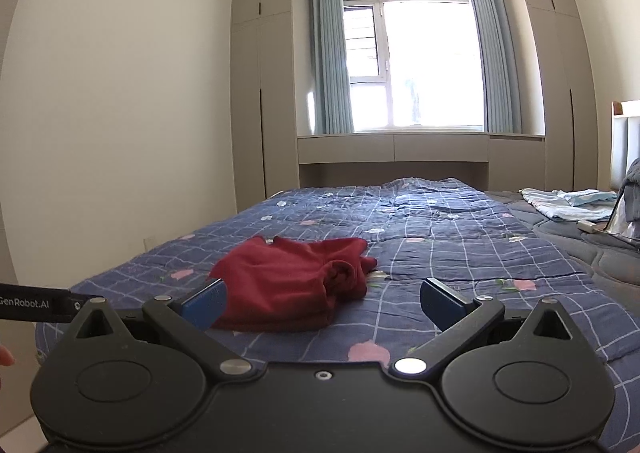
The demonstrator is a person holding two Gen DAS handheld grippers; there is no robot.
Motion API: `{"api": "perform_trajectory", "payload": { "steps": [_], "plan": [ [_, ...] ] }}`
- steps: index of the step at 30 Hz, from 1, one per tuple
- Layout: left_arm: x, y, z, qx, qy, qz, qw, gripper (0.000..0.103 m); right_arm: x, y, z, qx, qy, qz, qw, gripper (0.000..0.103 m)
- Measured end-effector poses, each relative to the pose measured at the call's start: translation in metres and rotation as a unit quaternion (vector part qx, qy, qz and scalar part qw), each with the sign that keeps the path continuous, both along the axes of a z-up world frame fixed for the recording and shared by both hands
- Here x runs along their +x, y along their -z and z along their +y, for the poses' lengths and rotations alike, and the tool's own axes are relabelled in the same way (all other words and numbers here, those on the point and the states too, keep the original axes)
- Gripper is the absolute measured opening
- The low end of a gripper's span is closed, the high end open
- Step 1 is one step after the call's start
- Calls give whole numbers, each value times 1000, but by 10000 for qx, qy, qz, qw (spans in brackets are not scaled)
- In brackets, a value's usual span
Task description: Fold small clothes
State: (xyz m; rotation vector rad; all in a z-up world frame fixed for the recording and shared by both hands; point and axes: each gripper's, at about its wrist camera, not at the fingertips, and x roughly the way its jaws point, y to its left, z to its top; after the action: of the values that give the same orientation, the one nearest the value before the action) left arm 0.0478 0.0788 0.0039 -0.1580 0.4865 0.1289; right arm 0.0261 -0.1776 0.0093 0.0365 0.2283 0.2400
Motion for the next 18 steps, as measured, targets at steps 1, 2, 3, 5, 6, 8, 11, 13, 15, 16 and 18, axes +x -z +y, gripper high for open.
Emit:
{"api": "perform_trajectory", "payload": {
  "steps": [1, 2, 3, 5, 6, 8, 11, 13, 15, 16, 18],
  "plan": [
    [-2, 3, 1, -4, -18, -5, 10000, 103, -2, 1, 0, -9, 8, -4, 10000, 102],
    [-3, 5, 1, -9, -29, -9, 10000, 103, -1, 2, 0, -5, 11, -1, 10000, 102],
    [-4, 6, 2, -14, -38, -10, 10000, 103, -1, 3, 0, 9, 16, 3, 10000, 102],
    [-5, 9, 2, -16, -46, 2, 10000, 103, -1, 6, -1, 35, 29, 8, 10000, 102],
    [-5, 10, 3, -16, -57, 9, 10000, 103, -1, 7, -1, 40, 30, 6, 10000, 102],
    [-6, 11, 4, -15, -81, 23, 10000, 103, -1, 9, 0, 14, 16, 29, 10000, 102],
    [-7, 13, 5, -16, -117, 34, 9999, 103, 3, 11, 1, -14, -5, 98, 10000, 102],
    [-6, 13, 6, -15, -124, 62, 9999, 103, 4, 13, 3, -25, -36, 143, 9999, 102],
    [-6, 14, 6, -21, -125, 82, 9999, 103, 4, 14, 4, -45, -53, 159, 9998, 102],
    [-6, 15, 6, -29, -124, 90, 9999, 103, 4, 14, 4, -58, -64, 166, 9998, 102],
    [-6, 15, 7, -44, -128, 100, 9999, 103, 4, 14, 5, -78, -81, 188, 9998, 102]
  ]
}}
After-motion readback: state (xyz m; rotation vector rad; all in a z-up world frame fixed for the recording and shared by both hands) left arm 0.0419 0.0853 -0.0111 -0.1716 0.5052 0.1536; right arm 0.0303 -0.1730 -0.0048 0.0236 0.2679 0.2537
